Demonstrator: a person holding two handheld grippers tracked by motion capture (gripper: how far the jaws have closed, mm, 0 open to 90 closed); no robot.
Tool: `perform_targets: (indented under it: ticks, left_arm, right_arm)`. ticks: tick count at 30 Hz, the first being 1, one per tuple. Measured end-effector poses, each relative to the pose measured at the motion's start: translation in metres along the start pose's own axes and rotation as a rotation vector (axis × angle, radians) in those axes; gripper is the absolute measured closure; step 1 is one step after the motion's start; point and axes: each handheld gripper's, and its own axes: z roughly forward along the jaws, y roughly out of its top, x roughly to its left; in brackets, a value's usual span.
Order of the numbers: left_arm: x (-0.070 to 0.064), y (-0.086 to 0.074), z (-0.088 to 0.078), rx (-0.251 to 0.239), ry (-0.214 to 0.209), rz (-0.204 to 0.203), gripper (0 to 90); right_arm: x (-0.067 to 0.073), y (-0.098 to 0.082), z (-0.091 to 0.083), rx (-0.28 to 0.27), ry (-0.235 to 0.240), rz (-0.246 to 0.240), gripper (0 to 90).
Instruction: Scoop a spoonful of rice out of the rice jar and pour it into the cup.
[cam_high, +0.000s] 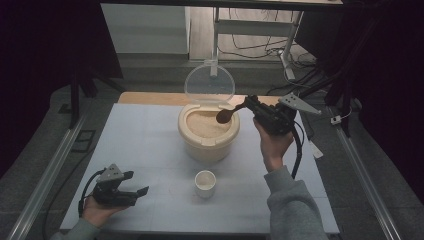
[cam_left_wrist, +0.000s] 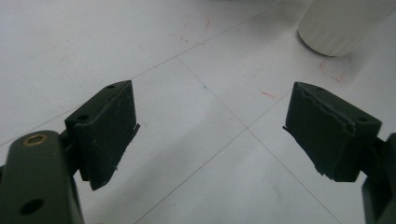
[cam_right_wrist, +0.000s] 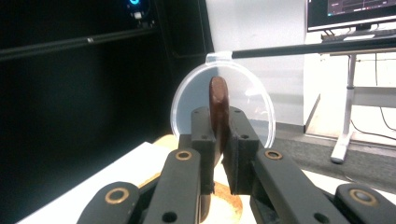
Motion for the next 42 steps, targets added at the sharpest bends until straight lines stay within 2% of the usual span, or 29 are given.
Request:
perform_targets:
  ticks: [7,12,14,20,24,25,26,27,35,38,39,40,42]
  left_arm:
    - [-0.001,0.000,0.001,0.001,-0.002,-0.002,16.2]
    - [-0.001,0.000,0.001,0.004,-0.003,-0.001,16.2]
    - [-0.001,0.000,0.001,0.005,-0.004,-0.001,16.2]
    - [-0.001,0.000,0.002,0.012,-0.007,0.001,16.2]
    - [-0.001,-0.001,0.003,0.014,-0.010,0.001,16.3]
    - [-0.001,-0.001,0.003,0.015,-0.010,0.001,16.3]
    - [-0.002,-0.001,0.003,0.015,-0.010,0.003,16.3]
    - [-0.002,0.000,0.003,0.015,-0.011,0.004,16.3]
    - [-0.003,0.000,0.002,0.012,-0.013,0.007,16.3]
    - [-0.003,0.000,0.003,0.016,-0.014,0.006,16.3]
    - [-0.002,0.000,0.003,0.016,-0.014,0.005,16.3]
    - [-0.003,0.000,0.003,0.013,-0.014,0.005,16.3]
    - [-0.003,0.000,0.002,0.012,-0.013,0.005,16.3]
  right_arm:
    - [0.003,-0.002,0.006,0.014,-0.032,-0.041,83.4]
    - [0.009,-0.004,0.016,0.081,-0.083,-0.135,83.4]
    - [0.011,-0.008,0.021,0.111,-0.089,-0.157,83.4]
    - [0.012,-0.014,0.030,0.126,-0.083,-0.144,83.4]
    - [0.011,-0.016,0.033,0.129,-0.080,-0.117,83.4]
    - [0.008,-0.018,0.035,0.131,-0.077,-0.074,83.4]
    - [0.008,-0.018,0.035,0.131,-0.077,-0.074,83.4]
    - [0.004,-0.021,0.036,0.127,-0.071,-0.016,83.4]
    - [-0.014,-0.038,0.039,0.110,-0.041,0.242,82.9]
    - [-0.017,-0.041,0.041,0.102,-0.031,0.292,82.6]
    - [-0.017,-0.041,0.041,0.102,-0.031,0.292,82.6]
    - [-0.020,-0.043,0.041,0.100,-0.030,0.325,82.5]
    - [-0.022,-0.044,0.041,0.096,-0.031,0.355,82.5]
